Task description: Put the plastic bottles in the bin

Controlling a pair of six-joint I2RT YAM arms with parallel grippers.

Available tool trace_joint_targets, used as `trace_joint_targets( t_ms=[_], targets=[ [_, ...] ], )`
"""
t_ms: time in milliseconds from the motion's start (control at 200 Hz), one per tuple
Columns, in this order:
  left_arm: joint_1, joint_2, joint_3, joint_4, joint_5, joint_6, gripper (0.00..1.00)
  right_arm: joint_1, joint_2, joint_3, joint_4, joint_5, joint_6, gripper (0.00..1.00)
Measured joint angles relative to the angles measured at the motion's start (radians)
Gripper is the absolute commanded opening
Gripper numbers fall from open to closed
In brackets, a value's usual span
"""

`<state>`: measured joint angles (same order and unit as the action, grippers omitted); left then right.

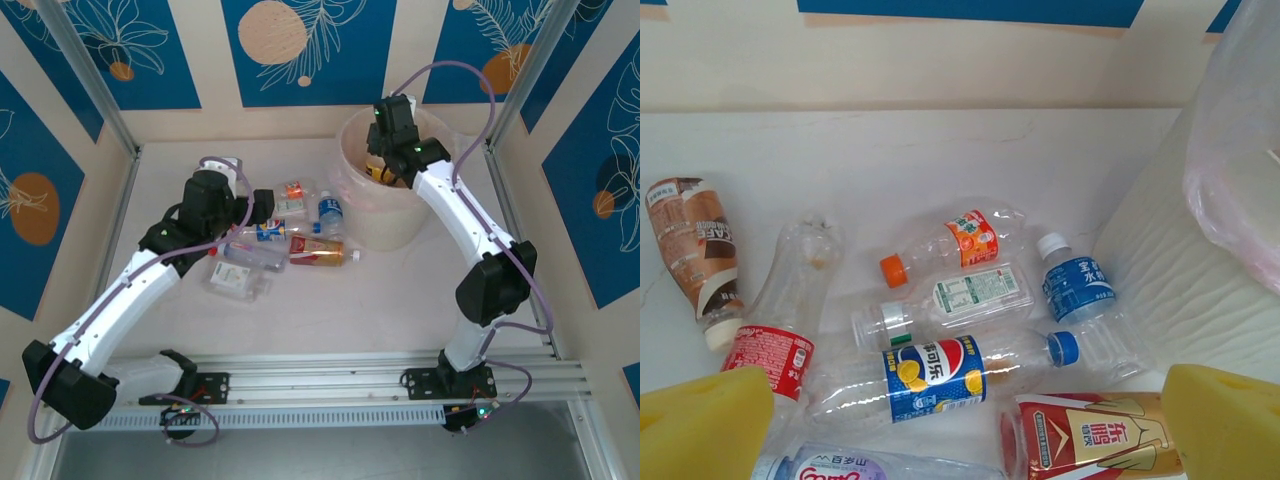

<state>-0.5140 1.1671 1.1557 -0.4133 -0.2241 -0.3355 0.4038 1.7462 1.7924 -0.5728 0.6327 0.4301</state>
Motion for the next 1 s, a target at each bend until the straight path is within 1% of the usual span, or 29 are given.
trace_joint_targets(
  t_ms=[245, 385, 640, 775, 800, 865, 935, 1000],
  targets=[
    [0.003, 0.01, 0.002, 0.0, 0.014, -0.004, 0.99, -0.005, -0.015, 0.001, -0.009, -0.085, 0.009, 0.01],
    [0.004, 0.01, 0.002, 0.0, 0.014, -0.007, 0.99, 0.002, -0.019, 0.005, -0.012, -0.108, 0.008, 0.01],
    [0.007, 0.01, 0.002, 0.0, 0.015, -0.007, 0.99, 0.013, -0.02, 0.001, 0.028, -0.107, -0.016, 0.0],
    [0.009, 0.01, 0.002, 0.0, 0.015, -0.007, 1.0, 0.013, 0.019, 0.023, 0.042, -0.105, -0.023, 0.01],
    [0.009, 0.01, 0.002, 0.0, 0.015, -0.007, 0.99, 0.011, 0.035, 0.035, 0.042, -0.104, -0.023, 0.02],
    [0.01, 0.01, 0.002, 0.0, 0.015, -0.007, 1.0, 0.008, 0.076, 0.076, 0.041, -0.099, -0.023, 0.1],
    [0.01, 0.01, 0.002, 0.0, 0.015, -0.007, 1.0, 0.004, 0.106, 0.109, 0.037, -0.093, -0.022, 0.22],
    [0.01, 0.01, 0.002, 0.0, 0.015, -0.007, 1.0, 0.003, 0.121, 0.126, 0.03, -0.089, -0.022, 0.29]
  ],
)
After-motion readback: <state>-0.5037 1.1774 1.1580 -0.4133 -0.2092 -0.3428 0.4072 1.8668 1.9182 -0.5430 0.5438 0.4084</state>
